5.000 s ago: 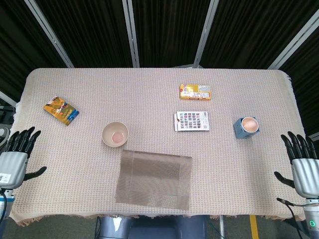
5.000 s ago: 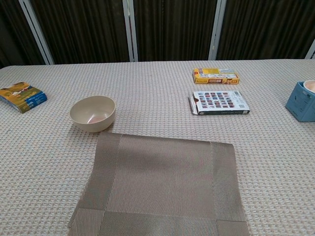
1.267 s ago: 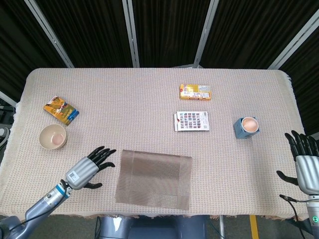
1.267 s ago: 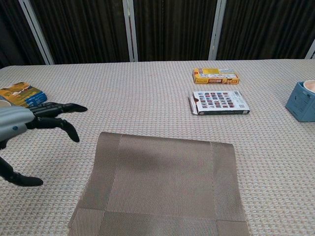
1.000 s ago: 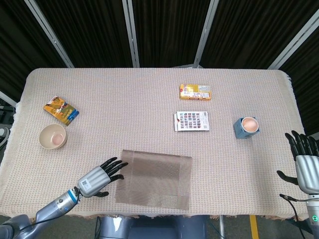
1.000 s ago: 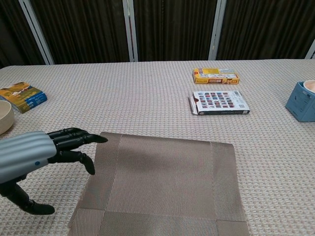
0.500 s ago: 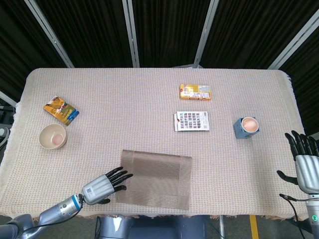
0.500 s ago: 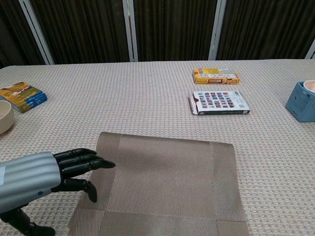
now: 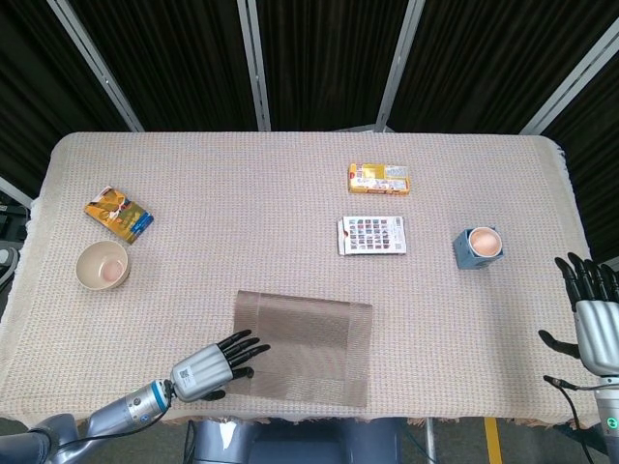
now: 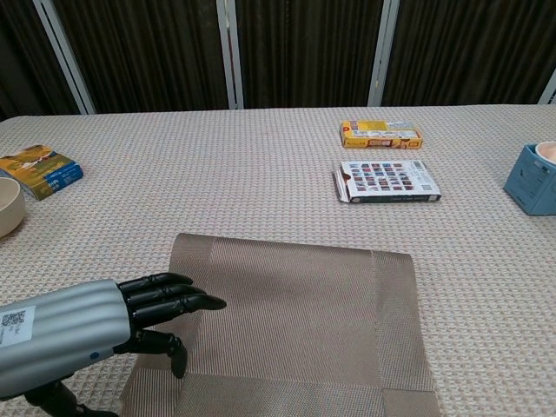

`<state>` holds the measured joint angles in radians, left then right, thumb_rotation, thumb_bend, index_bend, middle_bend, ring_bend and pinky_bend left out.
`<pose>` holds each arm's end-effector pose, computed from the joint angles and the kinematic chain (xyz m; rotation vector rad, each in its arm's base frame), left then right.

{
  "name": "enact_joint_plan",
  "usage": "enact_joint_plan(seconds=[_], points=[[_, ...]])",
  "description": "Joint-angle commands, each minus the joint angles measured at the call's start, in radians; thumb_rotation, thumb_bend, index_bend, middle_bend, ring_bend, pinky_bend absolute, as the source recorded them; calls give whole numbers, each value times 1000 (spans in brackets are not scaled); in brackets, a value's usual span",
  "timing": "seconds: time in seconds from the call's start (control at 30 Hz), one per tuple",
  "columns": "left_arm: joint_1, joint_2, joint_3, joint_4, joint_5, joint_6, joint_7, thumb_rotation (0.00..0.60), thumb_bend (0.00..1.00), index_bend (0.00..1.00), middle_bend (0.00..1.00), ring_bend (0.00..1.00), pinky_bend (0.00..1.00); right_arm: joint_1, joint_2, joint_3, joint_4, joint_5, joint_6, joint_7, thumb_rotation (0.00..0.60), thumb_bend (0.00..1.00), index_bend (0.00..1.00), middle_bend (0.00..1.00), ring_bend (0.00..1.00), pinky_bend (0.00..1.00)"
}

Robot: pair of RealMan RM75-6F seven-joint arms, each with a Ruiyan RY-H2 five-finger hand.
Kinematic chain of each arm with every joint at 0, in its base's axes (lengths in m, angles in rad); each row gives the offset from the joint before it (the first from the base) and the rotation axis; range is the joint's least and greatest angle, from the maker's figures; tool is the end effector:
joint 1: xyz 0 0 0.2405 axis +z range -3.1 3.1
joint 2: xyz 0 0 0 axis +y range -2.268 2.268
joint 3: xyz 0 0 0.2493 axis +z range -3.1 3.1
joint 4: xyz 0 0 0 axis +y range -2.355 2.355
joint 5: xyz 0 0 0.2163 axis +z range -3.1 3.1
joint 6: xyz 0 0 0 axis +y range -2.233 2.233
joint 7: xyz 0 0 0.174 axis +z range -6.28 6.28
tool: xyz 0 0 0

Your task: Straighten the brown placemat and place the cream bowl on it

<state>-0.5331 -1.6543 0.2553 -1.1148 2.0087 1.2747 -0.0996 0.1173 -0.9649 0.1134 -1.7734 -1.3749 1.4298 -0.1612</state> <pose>-0.1996 0.2077 -0.0839 -2.4766 -0.6159 -1.1248 -0.2934 -0.2313 0.1912 1.3573 -0.8186 0.7744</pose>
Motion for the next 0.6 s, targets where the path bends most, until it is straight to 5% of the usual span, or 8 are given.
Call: enact_joint_plan(seconds=[0.03, 0.6], points=[[-1, -1, 1, 0, -3, -2, 0, 600, 148, 395, 0, 0, 0, 0, 0, 0, 0, 0, 0, 1, 600, 0, 0, 0, 0, 0], [-13, -17, 7, 9, -28, -23, 3, 600, 215, 405, 0, 0, 0, -1, 2, 1, -1, -1, 4, 3, 600, 0, 0, 0, 0, 0]])
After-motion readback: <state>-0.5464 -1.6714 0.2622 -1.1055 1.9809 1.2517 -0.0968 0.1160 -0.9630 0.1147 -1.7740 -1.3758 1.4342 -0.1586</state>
